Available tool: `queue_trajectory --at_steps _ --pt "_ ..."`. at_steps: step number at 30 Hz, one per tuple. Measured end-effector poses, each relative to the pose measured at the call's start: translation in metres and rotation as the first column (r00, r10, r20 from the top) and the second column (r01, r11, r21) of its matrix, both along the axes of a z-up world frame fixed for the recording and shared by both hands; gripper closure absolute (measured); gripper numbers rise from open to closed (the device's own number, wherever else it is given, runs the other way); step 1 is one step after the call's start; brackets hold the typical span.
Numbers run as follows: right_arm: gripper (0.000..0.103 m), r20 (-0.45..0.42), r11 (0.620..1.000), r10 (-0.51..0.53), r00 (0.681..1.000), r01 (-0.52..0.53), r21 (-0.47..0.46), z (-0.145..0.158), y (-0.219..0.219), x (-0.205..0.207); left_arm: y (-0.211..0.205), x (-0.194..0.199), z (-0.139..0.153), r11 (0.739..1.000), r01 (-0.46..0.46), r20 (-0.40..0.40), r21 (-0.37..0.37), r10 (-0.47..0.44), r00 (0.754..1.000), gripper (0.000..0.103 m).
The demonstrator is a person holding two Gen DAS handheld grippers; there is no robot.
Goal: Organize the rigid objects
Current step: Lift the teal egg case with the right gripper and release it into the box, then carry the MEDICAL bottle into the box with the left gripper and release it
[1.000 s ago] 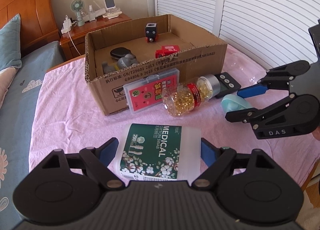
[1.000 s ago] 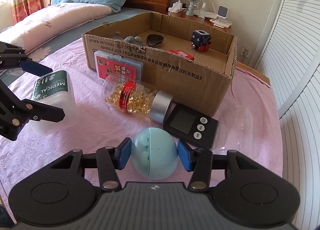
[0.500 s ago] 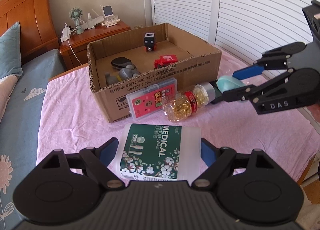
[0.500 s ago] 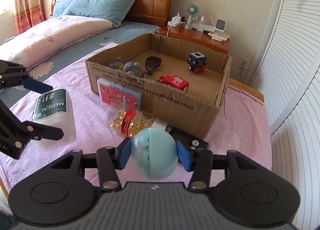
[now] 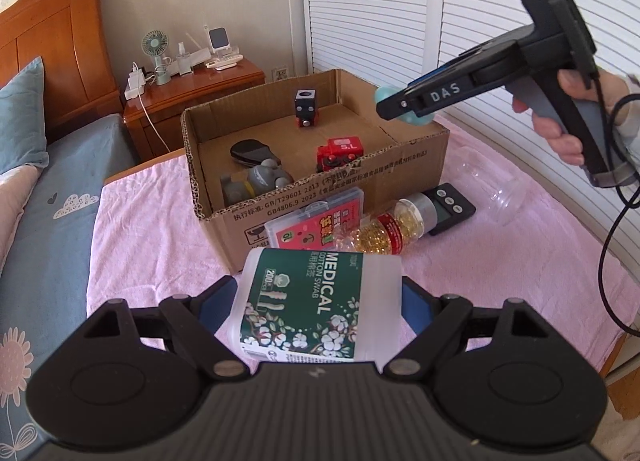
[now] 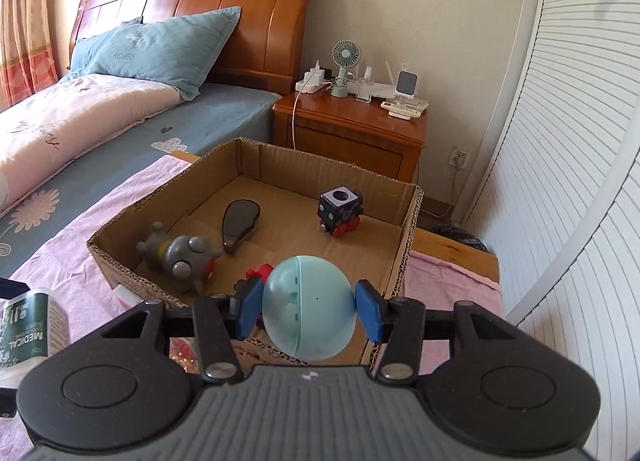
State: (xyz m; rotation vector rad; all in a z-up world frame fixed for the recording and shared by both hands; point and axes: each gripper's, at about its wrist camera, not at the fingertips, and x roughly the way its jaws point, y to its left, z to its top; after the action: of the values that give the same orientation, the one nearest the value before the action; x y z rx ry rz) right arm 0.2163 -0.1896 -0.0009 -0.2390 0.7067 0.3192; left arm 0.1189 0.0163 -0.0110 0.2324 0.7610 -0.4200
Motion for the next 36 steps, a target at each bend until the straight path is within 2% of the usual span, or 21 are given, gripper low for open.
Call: queue_trajectory --at_steps 6,7,8,9,10,12,20,26,29,33,36 --pt "0.047 -0.059 0.999 -0.039 0.997 0.038 -0.013 -0.021 0.0 0.015 -0.001 0.005 -0.001 1.0 0.0 -0.002 0.003 0.0 1.0 0.018" --pt "0.042 -0.066 0.999 -0.037 0.997 0.037 -0.007 -0.024 -0.001 0.016 -0.001 0.006 -0.002 1.0 -0.001 -0.005 0.006 0.001 1.0 0.018" --pt "0.035 -0.066 0.999 -0.032 0.997 0.033 0.003 -0.024 -0.003 0.015 -0.001 0.006 -0.002 1.0 -0.002 -0.007 0.008 0.002 1.0 0.018" --pt "0.013 -0.061 0.999 -0.031 0.998 0.032 0.014 -0.024 -0.003 0.012 -0.002 0.007 -0.002 1.0 -0.002 -0.009 0.009 0.002 1.0 0.018" --pt "0.0 -0.047 0.999 -0.036 0.998 0.037 0.022 -0.022 -0.004 0.009 -0.002 0.007 -0.002 1.0 -0.002 -0.011 0.008 0.002 1.0 0.018" --pt "0.0 -0.006 0.998 -0.035 0.999 0.036 0.044 -0.017 -0.006 0.0 -0.001 0.008 -0.002 1.0 -0.004 -0.015 0.003 0.004 1.0 0.018" --pt "0.0 -0.075 0.996 -0.034 0.997 0.041 0.085 0.0 -0.006 -0.035 -0.003 0.014 0.016 1.0 0.002 0.011 0.017 -0.002 1.0 0.018" --pt "0.0 -0.154 0.992 -0.078 0.985 0.092 0.085 -0.003 -0.011 -0.064 -0.014 0.035 0.043 1.0 0.019 0.036 0.017 -0.02 0.999 0.018" --pt "0.0 -0.19 0.985 -0.118 0.975 0.138 0.099 -0.008 -0.015 -0.075 -0.025 0.053 0.054 1.0 0.02 0.052 0.021 -0.021 0.998 0.018" --pt "0.0 -0.175 0.98 -0.164 0.971 0.18 0.081 -0.013 -0.017 -0.088 -0.043 0.091 0.063 1.0 0.008 0.036 0.016 -0.008 0.999 0.018" --pt "0.0 -0.171 0.974 -0.183 0.968 0.202 0.102 -0.015 -0.021 -0.094 -0.058 0.121 0.061 1.0 -0.001 0.014 0.014 0.001 1.0 0.018"
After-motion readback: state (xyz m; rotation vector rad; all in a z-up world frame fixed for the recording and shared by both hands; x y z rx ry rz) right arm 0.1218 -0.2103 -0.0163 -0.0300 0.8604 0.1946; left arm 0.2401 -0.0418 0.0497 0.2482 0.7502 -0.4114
